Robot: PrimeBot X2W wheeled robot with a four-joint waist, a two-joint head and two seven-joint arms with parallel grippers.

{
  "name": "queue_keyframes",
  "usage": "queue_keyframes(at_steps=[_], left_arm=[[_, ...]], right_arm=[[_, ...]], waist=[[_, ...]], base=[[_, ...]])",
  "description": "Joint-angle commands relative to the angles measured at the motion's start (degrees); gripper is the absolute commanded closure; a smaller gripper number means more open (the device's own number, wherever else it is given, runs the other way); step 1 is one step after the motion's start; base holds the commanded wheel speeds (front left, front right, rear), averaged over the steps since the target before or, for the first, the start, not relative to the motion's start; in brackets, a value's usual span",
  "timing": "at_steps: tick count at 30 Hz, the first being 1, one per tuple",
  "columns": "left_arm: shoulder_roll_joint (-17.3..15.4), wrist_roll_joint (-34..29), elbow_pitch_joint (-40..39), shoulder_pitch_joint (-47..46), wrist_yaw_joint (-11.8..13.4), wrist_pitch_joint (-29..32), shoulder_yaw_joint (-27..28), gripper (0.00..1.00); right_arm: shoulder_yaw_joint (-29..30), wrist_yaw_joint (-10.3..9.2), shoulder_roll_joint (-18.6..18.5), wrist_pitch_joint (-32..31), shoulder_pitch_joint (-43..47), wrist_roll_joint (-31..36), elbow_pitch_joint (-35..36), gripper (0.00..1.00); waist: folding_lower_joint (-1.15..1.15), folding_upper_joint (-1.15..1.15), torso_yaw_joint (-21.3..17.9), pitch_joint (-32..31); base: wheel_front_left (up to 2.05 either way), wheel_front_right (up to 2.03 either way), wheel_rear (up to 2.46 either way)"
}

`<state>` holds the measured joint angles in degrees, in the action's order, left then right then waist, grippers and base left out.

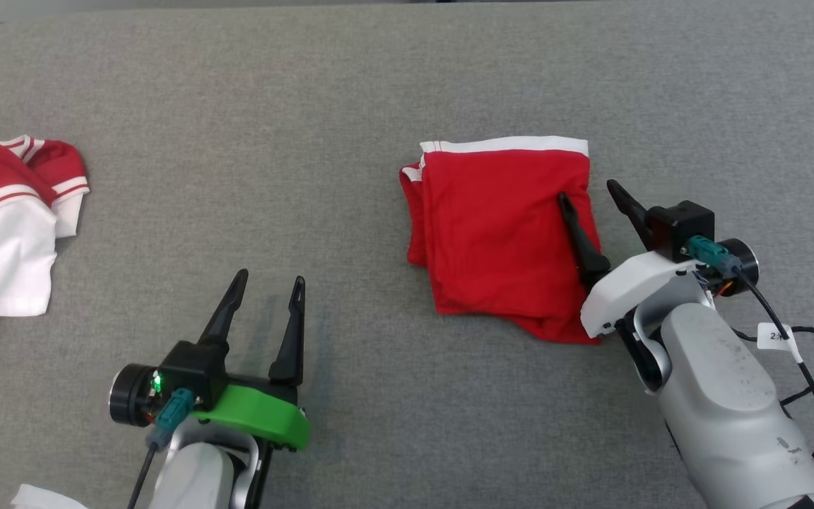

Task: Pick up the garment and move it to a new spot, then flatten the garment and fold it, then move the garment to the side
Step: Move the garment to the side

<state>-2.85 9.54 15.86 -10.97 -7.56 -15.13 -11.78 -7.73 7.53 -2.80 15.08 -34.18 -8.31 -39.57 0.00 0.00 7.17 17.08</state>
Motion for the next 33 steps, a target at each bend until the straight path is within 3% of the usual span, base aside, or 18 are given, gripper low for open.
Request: queue_keyframes(at_steps=[1,2,4,6,11,17,33], left_arm=[[-0.15,0.28,0.13,-1.16,0.18,-0.02,0.01,0.00],[-0.13,0.35,0.21,-1.46,0.18,-0.02,-0.17,0.00],[-0.12,0.43,0.20,-1.85,0.18,-0.02,-0.36,0.00],[-0.13,0.42,0.19,-1.92,0.18,-0.02,-0.34,0.00],[-0.13,0.15,0.09,-1.08,0.18,-0.02,-0.13,0.00],[-1.06,-0.45,-0.52,0.36,0.18,-0.02,-1.07,0.00],[-2.75,-1.24,-3.04,1.97,0.18,-0.02,-7.25,0.00]], right_arm=[[0.15,-0.09,-0.23,0.12,-1.26,0.10,-1.56,0.00],[0.26,-0.09,-0.25,0.13,-2.04,0.15,-2.82,0.00],[0.34,-0.09,-0.27,0.12,-3.13,-0.30,-4.96,0.59],[0.93,-0.09,-0.28,0.12,-3.69,-0.39,-6.39,1.00],[1.99,-0.09,-0.25,0.07,-2.32,-2.21,-5.27,1.00],[2.34,-0.09,-0.29,0.07,1.12,-4.14,-1.46,1.00],[-2.60,-0.09,-0.18,0.10,9.23,-9.11,3.95,1.00]], waist=[[0.00,0.00,2.73,2.73],[0.00,0.00,3.08,3.02],[0.00,0.00,3.54,3.49],[0.00,0.00,3.75,3.74],[0.00,0.00,2.70,2.96],[0.00,0.00,-2.62,-0.16],[0.00,0.00,-27.53,-4.86]], base=[[0.00,0.00,0.00],[0.00,0.00,0.00],[0.00,0.00,0.00],[0.00,0.00,0.00],[0.00,0.00,0.00],[0.00,0.00,0.00],[0.00,0.00,0.00]])
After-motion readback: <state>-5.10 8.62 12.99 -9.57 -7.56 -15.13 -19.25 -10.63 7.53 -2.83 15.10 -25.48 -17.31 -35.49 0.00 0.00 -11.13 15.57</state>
